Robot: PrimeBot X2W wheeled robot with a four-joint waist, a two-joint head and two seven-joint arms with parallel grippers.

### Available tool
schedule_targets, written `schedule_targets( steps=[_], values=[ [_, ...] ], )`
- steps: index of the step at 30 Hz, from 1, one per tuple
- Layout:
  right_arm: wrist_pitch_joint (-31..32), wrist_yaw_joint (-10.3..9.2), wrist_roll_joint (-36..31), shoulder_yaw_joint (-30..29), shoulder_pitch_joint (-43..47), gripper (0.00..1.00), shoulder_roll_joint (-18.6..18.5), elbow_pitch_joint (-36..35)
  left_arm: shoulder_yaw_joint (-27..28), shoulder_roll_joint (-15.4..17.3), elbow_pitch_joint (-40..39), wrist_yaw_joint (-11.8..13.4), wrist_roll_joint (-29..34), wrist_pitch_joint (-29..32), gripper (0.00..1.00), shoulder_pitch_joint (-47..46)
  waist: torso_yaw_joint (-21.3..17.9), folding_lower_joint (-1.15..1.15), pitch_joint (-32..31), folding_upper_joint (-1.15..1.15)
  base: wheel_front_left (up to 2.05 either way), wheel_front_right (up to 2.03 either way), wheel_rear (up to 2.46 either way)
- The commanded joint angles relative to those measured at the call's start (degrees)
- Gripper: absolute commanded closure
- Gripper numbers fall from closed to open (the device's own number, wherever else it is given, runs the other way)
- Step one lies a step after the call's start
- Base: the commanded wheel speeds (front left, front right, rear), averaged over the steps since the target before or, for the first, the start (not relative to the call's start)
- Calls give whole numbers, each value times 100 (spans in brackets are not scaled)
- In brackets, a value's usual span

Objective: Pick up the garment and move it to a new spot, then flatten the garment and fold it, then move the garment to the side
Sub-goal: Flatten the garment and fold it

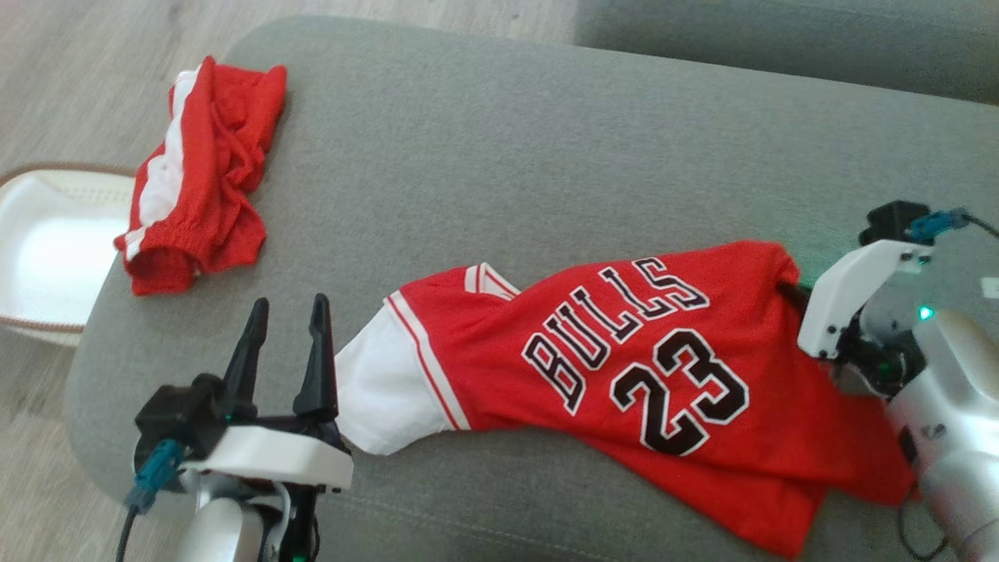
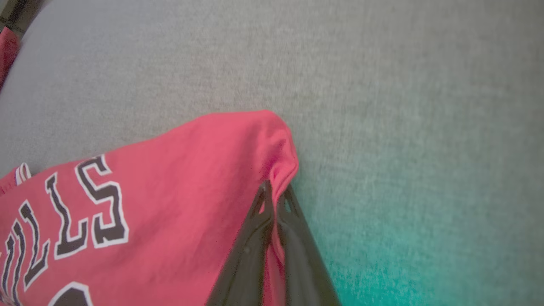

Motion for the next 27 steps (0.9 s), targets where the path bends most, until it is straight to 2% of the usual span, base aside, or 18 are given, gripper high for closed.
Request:
schedule_targets(
  steps=[1, 5, 13, 19, 21, 22, 23, 27],
  values=[
    [-259, -4, 39, 155, -236, 100, -174, -263, 234, -25, -165, -61, 67, -70, 0, -335, 111, 0, 90, 0, 0, 0, 0],
    [-637, -4, 133, 278, -711, 100, -411, -364, 191, -112, -156, -146, 93, -70, 0, -388, 356, 0, 317, 0, 0, 0, 0],
    [-990, -4, 24, 434, -1673, 100, -964, 88, -149, -171, 26, -252, 76, -70, 0, -659, 922, 0, 694, 0, 0, 0, 0],
    [-1692, -4, -291, 706, -2357, 100, -1298, 472, -495, -175, 71, -138, -109, -70, 0, -867, 1206, 0, 967, 0, 0, 0, 0],
    [-1900, -4, -340, 736, -2523, 100, -1262, 713, -543, -175, 65, -95, -133, -70, 0, -913, 1213, 0, 1019, 0, 0, 0, 0],
    [-2004, -4, -349, 752, -2590, 15, -1223, 813, -553, -175, 66, -75, -137, -70, 0, -928, 1196, 0, 1034, 0, 0, 0, 0],
    [-2165, -4, -337, 757, -2643, 0, -1173, 875, -562, -175, 75, -66, -133, -70, 0, -950, 1167, 0, 1035, 0, 0, 0, 0],
    [-2760, -4, -220, 783, -2665, 0, -940, 1066, -554, -176, 85, -77, -51, -70, 0, -1055, 920, 0, 921, 0, 0, 0, 0]
  ],
)
